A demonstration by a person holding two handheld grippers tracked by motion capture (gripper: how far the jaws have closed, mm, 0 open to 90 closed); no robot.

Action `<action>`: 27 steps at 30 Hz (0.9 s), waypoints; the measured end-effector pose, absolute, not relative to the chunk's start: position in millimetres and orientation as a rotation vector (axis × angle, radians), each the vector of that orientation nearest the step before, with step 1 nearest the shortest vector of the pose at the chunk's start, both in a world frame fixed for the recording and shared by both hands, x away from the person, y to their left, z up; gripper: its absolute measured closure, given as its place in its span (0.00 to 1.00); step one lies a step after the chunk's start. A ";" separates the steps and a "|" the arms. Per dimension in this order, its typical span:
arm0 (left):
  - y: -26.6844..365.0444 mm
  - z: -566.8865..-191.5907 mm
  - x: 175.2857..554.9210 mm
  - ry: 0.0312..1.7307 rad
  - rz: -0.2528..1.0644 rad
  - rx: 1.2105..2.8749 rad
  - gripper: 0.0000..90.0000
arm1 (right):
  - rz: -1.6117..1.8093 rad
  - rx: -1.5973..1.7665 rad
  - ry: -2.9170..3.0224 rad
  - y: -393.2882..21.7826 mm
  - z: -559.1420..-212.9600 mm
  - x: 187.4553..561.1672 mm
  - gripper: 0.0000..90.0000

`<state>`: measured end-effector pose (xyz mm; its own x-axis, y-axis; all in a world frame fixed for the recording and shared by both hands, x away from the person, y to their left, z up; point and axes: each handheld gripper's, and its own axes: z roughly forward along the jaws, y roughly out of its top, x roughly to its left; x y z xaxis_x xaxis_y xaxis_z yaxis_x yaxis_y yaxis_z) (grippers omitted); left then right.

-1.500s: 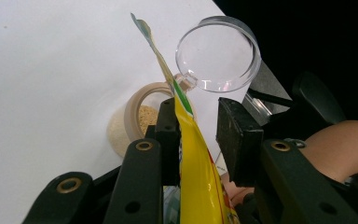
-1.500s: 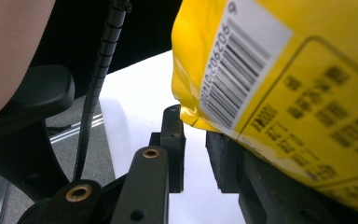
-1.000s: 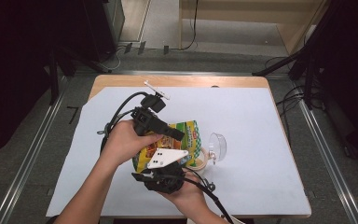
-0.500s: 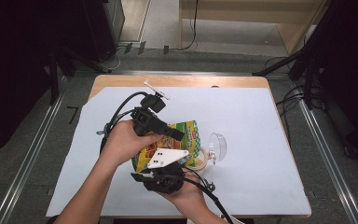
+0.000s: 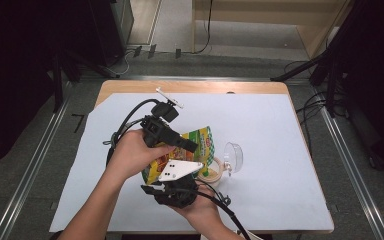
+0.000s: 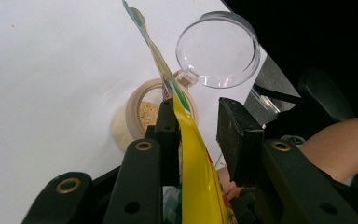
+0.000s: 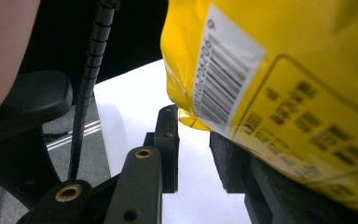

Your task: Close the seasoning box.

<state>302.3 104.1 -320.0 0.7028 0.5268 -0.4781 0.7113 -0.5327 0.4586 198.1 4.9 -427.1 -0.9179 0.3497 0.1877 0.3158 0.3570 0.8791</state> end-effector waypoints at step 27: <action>103.2 -320.0 302.0 0.943 -0.364 2.272 0.79 | 1.671 0.635 2.557 4.3 -425.1 196.6 0.83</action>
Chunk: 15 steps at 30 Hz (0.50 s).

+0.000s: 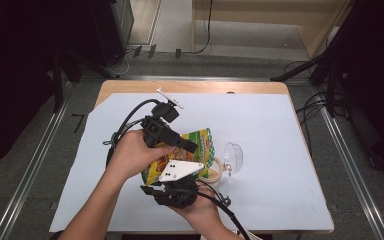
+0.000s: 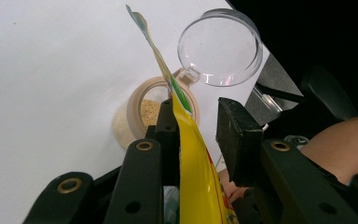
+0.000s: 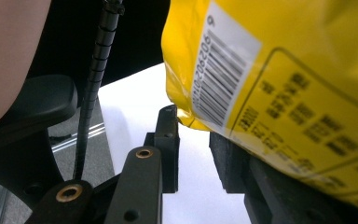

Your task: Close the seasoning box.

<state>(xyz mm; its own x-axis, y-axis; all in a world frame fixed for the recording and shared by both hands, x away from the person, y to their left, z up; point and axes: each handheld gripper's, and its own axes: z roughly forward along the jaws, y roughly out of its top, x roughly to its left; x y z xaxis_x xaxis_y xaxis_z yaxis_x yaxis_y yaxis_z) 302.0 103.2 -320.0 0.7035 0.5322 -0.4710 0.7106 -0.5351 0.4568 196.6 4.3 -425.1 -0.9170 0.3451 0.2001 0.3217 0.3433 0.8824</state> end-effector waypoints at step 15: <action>103.9 -321.1 302.8 0.935 -0.390 2.272 0.78 | 1.661 0.628 2.556 4.3 -426.1 196.4 0.83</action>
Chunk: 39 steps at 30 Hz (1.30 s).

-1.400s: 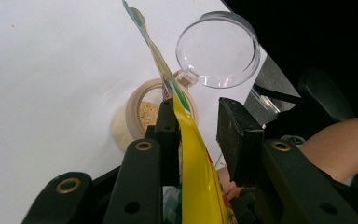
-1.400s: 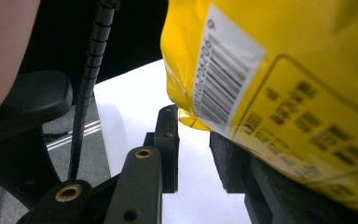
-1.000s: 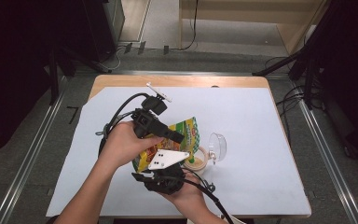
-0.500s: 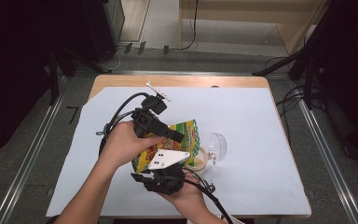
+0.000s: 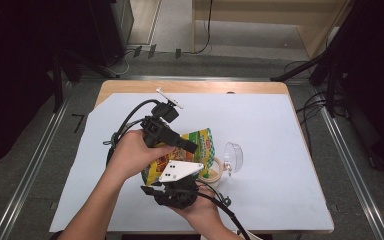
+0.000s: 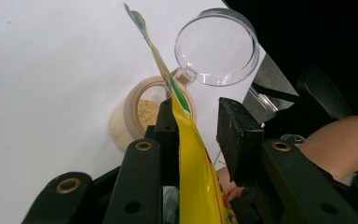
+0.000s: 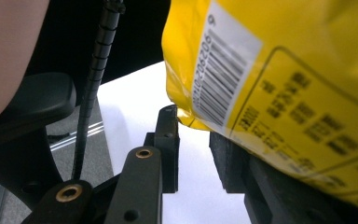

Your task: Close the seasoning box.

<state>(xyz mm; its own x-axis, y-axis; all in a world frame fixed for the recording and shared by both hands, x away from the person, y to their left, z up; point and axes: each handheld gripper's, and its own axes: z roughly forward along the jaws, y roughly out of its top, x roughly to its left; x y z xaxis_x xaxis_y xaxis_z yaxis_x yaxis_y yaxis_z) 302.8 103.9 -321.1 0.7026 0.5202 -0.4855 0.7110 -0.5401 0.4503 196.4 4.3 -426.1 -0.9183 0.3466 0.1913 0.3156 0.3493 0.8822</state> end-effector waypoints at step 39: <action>102.2 -320.5 305.6 0.935 -0.373 2.270 0.78 | 1.666 0.638 2.559 3.2 -422.6 196.8 0.82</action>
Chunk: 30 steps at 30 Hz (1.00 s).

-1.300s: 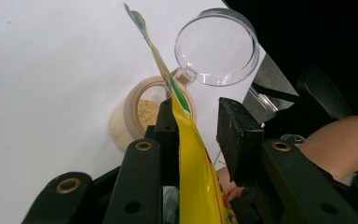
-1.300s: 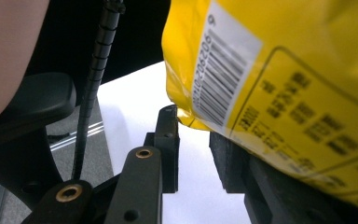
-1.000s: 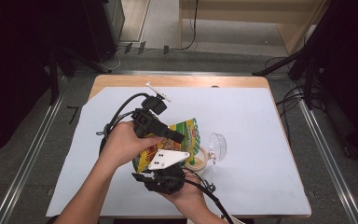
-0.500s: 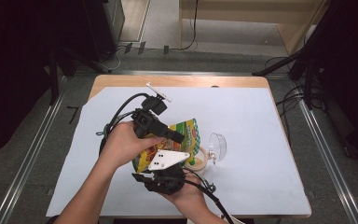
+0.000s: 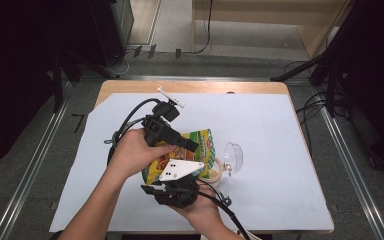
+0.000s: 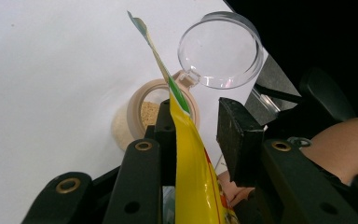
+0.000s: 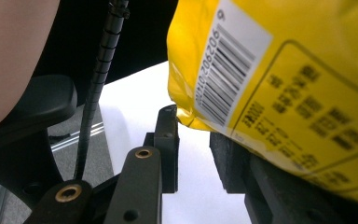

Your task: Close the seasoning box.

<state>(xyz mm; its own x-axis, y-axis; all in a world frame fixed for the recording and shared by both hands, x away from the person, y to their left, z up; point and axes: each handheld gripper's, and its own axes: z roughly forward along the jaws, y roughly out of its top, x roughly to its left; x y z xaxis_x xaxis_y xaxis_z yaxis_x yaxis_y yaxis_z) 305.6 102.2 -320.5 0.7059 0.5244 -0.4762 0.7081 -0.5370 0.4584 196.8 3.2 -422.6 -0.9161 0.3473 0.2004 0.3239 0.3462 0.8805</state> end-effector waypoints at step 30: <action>90.1 -317.8 308.3 0.915 -0.339 2.298 0.78 | 1.679 0.685 2.535 -2.7 -419.2 198.6 0.82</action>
<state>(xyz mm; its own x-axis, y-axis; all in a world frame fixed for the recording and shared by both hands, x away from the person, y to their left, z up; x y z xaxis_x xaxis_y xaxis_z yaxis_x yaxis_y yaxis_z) 308.3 90.1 -317.8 0.7252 0.5251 -0.4454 0.6885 -0.5575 0.4638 198.6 -2.7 -419.2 -0.9031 0.3708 0.2169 0.3442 0.3228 0.8816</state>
